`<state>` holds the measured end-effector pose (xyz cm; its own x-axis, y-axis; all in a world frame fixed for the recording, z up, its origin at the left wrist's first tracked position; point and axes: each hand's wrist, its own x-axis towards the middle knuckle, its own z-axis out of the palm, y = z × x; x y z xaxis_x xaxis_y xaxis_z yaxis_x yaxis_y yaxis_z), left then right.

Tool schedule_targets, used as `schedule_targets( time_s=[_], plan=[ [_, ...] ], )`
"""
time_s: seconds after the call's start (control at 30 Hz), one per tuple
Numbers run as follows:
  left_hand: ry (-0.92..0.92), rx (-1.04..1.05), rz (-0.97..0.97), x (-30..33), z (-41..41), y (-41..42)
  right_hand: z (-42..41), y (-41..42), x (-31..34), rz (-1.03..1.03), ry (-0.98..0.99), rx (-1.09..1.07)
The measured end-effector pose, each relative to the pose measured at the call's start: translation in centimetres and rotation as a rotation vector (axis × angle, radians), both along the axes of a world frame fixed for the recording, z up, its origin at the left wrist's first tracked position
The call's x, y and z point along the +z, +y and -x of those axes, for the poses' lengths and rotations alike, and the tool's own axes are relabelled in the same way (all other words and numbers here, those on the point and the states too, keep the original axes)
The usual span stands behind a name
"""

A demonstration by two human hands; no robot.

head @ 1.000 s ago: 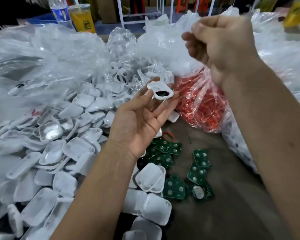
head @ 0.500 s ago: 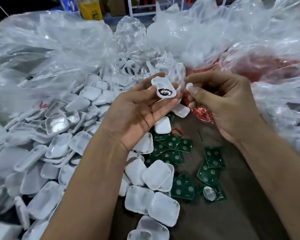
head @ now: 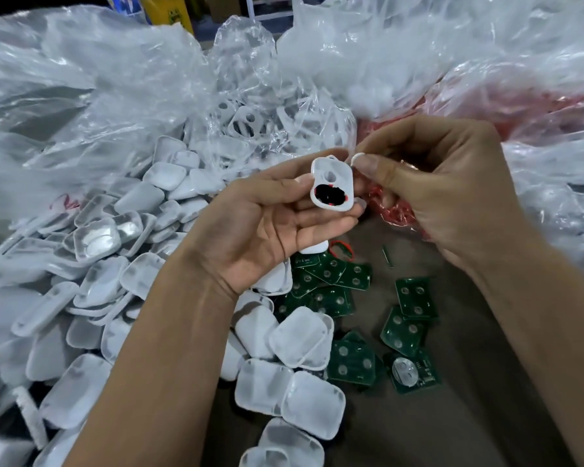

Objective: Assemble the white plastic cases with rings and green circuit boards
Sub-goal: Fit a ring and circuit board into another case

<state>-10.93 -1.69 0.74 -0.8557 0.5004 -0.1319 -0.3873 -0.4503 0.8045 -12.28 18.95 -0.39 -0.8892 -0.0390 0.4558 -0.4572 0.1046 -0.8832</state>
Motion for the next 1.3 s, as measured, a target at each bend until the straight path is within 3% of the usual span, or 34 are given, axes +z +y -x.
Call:
schedule_targets(
  time_s=[0.47, 0.83, 1.3],
  plan=[
    [-0.008, -0.005, 0.059, -0.2, -0.1, 0.3, -0.8, -0.6, 1.1, -0.419, 0.074, -0.060],
    [-0.004, -0.002, 0.081, -0.2, -0.1, 0.4, -0.9, -0.6, 1.1, -0.440, 0.079, -0.063],
    [-0.010, -0.006, 0.046, -0.7, 0.1, 0.3, -0.9, -1.0, 0.3, -0.259, 0.050, -0.083]
  ],
)
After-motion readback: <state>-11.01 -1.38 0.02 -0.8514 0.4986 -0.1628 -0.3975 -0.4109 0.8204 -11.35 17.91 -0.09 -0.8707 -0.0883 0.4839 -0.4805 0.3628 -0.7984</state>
